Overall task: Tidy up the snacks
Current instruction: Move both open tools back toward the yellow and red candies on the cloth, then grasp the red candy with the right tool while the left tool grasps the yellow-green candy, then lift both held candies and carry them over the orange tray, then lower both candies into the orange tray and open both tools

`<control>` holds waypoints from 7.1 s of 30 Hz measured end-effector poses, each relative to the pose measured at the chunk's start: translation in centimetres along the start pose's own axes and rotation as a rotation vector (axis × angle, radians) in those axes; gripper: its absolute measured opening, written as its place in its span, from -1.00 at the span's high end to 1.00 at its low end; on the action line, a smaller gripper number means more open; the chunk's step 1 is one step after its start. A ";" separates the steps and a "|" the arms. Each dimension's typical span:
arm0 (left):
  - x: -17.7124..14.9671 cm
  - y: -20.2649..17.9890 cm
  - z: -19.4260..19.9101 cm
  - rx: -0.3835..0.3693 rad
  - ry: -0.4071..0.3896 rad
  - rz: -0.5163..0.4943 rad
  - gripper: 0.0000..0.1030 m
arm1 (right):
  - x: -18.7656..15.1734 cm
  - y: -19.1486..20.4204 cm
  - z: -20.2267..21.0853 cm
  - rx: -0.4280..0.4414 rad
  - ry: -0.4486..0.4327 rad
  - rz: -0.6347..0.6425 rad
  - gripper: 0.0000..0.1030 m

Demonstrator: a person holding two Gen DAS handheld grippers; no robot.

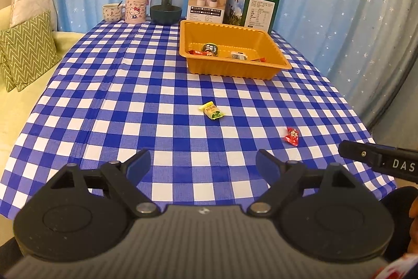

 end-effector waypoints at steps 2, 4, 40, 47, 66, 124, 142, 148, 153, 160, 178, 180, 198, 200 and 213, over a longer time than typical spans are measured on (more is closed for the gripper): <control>0.0 -0.1 0.0 -0.003 0.000 -0.004 -0.67 | 0.0 0.0 0.0 0.000 0.001 -0.001 -0.12; -0.1 -0.2 -0.1 -0.008 0.000 -0.008 -0.67 | 0.0 0.0 0.0 -0.003 0.002 0.002 -0.12; -1.2 -0.7 -4.9 -0.003 0.041 -0.035 -0.67 | -2.2 -1.5 -5.0 -0.050 0.062 -0.067 -0.11; -1.2 -0.7 -7.3 -0.009 0.042 -0.037 -0.67 | -2.6 -2.2 -7.6 -0.051 0.070 -0.082 -0.11; -1.3 -0.4 -12.8 -0.017 0.067 -0.019 -0.67 | -3.3 -2.5 -14.2 -0.043 0.088 -0.079 -0.03; -0.7 -1.8 -20.5 0.019 0.036 -0.062 0.64 | -1.7 -1.7 -17.3 -0.038 0.045 0.022 0.64; 0.0 -2.2 -16.0 -0.001 0.031 -0.049 0.65 | -0.5 -1.0 -14.6 -0.012 0.017 0.028 0.64; 0.5 -2.8 -14.5 -0.010 0.019 -0.050 0.65 | 0.0 -0.7 -13.2 -0.008 0.010 0.027 0.64; 0.9 -3.3 -13.4 -0.017 0.011 -0.055 0.65 | 0.5 -0.7 -12.3 -0.005 0.010 0.024 0.64; 1.5 -3.8 -12.4 -0.025 -0.001 -0.060 0.65 | 1.5 -0.6 -11.1 -0.003 -0.012 0.031 0.64; 3.9 -4.2 -11.8 -0.061 -0.017 -0.068 0.65 | 3.8 -0.7 -10.3 0.004 -0.025 0.044 0.64; 4.3 -4.3 -12.0 -0.065 -0.019 -0.074 0.65 | 4.3 -0.7 -10.6 0.011 -0.025 0.045 0.64; 12.7 -4.2 -17.9 -0.122 -0.068 -0.114 0.65 | 11.7 -1.1 -16.6 0.054 -0.040 0.076 0.64; 13.7 -4.1 -18.8 -0.131 -0.066 -0.114 0.65 | 12.4 -1.1 -17.6 0.059 -0.039 0.085 0.64; 16.5 -3.2 -24.6 -0.138 -0.042 -0.113 0.65 | 14.5 -1.0 -24.5 0.080 0.001 0.106 0.64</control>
Point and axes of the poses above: each gripper's, at about its wrist camera, not at the fingertips, and z roughly against the way its jaws point, y to its left, x to its top, the point moved 5 cm from there along -z, roughly the way its jaws point, and after that the axes turned 13 degrees about -y, right-handed, at the moved point
